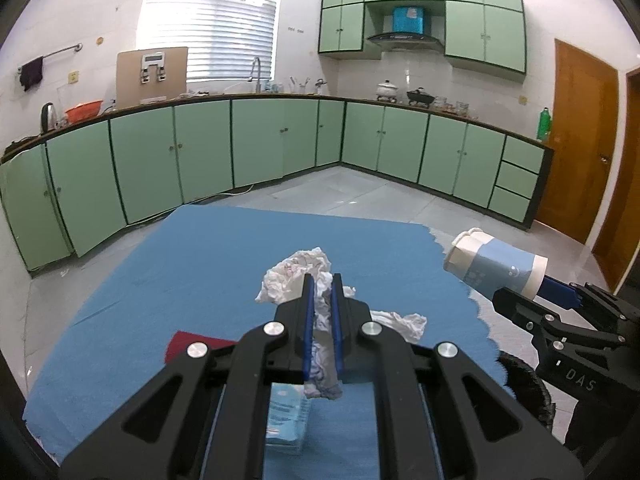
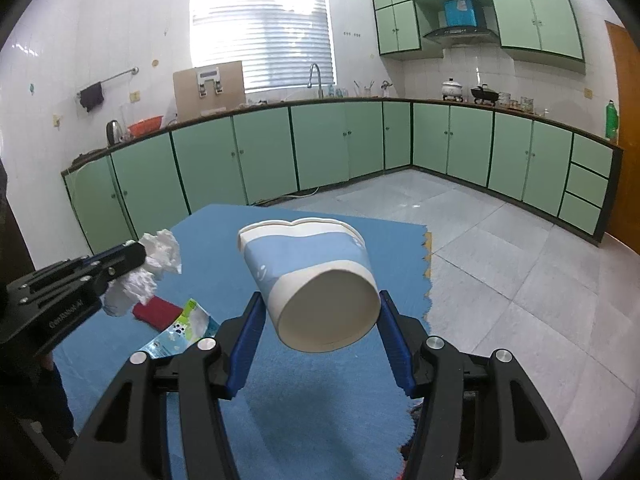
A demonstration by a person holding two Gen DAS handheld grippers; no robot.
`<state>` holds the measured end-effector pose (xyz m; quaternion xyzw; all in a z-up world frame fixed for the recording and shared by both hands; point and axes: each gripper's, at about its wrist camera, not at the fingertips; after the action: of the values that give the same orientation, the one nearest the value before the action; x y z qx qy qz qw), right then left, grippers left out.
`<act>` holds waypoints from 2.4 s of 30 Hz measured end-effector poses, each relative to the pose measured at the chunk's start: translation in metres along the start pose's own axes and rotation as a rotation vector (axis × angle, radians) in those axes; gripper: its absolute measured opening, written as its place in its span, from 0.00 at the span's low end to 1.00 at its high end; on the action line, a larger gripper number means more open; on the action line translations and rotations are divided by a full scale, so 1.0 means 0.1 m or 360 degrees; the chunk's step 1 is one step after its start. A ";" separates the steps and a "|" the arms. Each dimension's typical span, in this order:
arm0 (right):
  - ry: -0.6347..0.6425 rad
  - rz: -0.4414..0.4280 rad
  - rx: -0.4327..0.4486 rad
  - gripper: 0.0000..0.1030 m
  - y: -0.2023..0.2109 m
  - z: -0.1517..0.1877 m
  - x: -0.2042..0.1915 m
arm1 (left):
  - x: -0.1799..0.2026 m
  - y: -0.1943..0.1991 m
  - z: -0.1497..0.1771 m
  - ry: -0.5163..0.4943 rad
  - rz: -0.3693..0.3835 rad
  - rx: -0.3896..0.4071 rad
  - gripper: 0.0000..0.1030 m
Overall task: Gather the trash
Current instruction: 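Carry the tissue and white-and-blue paper cup with both grippers over the bin, then open both grippers to drop the tissue and cup into the bin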
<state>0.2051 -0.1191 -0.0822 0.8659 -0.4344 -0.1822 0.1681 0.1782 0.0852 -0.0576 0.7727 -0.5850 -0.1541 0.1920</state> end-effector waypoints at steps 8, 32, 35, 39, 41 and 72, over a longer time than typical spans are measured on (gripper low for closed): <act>-0.0039 0.0075 0.0066 0.54 0.36 0.01 0.20 | 0.37 0.10 -0.01 -0.0046 0.0129 0.0027 0.07; -0.0208 0.0461 0.0097 0.54 1.36 0.43 0.94 | 1.70 0.39 0.34 -0.0203 0.0563 0.0013 0.07; -0.0235 0.0502 0.0088 0.54 1.44 0.50 1.04 | 1.86 0.40 0.42 -0.0228 0.0607 -0.0008 0.07; -0.0272 0.0549 0.0070 0.54 1.54 0.63 1.18 | 2.04 0.38 0.54 -0.0263 0.0660 -0.0038 0.07; -0.0290 0.0566 0.0059 0.54 1.57 0.67 1.25 | 2.13 0.36 0.60 -0.0282 0.0687 -0.0062 0.07; -0.0456 0.0747 -0.0089 0.89 1.47 1.20 1.86 | 2.60 0.01 0.89 -0.0414 0.0780 -0.0204 0.52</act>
<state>0.1516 -0.3698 -0.1532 0.7020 -0.6372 -0.2709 0.1664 0.2056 -0.1758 -0.1386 0.5684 -0.7631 -0.2377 0.1953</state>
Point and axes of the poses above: each gripper's, at about its wrist camera, not at the fingertips, and y roughly against the way its jaws point, x to its right, z to its underside, and after that the axes turned 9 degrees about -z, right-handed
